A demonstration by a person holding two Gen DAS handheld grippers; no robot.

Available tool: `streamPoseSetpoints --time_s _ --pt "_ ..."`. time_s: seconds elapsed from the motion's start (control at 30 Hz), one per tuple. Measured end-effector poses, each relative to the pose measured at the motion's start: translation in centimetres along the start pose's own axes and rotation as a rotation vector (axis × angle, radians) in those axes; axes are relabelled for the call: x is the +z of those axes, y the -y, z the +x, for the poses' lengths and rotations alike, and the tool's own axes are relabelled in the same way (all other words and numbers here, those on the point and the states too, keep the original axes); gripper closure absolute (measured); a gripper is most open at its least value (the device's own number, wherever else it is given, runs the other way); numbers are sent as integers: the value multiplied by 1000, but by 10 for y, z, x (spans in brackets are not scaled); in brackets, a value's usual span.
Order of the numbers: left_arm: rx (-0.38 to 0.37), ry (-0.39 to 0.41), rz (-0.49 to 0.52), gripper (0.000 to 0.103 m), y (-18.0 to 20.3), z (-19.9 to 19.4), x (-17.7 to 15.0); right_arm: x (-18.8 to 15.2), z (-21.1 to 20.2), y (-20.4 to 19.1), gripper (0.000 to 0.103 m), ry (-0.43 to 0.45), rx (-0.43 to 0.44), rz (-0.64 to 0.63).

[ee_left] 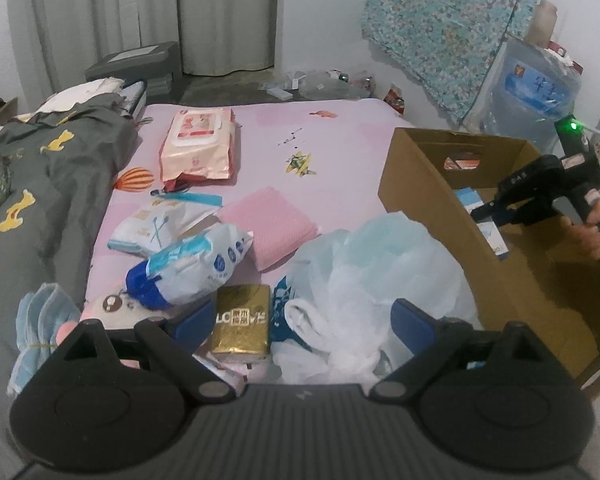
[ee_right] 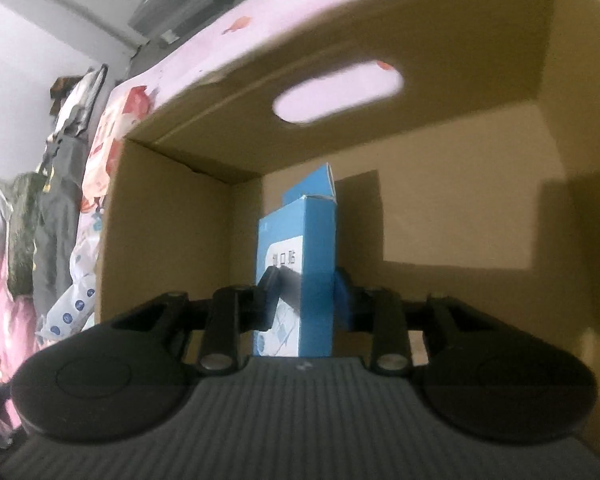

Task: Organize soft objects
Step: 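Carry the blue box with the right tool into the cardboard box and release, then reach the right tool to the white cotton-swab bag and grasp it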

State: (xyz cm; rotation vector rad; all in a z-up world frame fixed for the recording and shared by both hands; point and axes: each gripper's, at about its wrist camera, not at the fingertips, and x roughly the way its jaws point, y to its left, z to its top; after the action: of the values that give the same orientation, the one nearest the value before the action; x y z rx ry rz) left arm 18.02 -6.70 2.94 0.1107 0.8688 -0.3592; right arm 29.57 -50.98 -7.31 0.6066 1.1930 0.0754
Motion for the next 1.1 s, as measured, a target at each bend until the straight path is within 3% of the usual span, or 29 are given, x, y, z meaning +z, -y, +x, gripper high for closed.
streamPoseSetpoints --time_s 0.37,0.43,0.5,0.63,0.73,0.8,0.83,0.93,1.1 --pt "-10 -9 -46 8 -9 -3 -15 12 38 -29 71 71 51 43" --pt "6 1 -43 8 -12 -6 -16 15 41 -32 64 63 35 43" --pt "16 17 -42 8 -15 -9 -17 15 36 -31 48 75 6 53" --pt "25 33 -52 8 -22 -13 -17 11 18 -24 47 104 -2 62" --pt "30 36 -61 8 -26 -14 -19 5 17 -24 54 89 -22 57" --pt "26 31 -72 8 -29 -13 -21 1 22 -23 70 78 -48 41" --pt "25 27 -77 8 -30 -13 -23 0 28 -24 73 72 -55 42" --pt "28 22 -96 8 -35 -14 -27 1 36 -27 77 75 -16 55" --pt "50 31 -121 8 -47 -19 -31 3 42 -49 77 87 -42 6"
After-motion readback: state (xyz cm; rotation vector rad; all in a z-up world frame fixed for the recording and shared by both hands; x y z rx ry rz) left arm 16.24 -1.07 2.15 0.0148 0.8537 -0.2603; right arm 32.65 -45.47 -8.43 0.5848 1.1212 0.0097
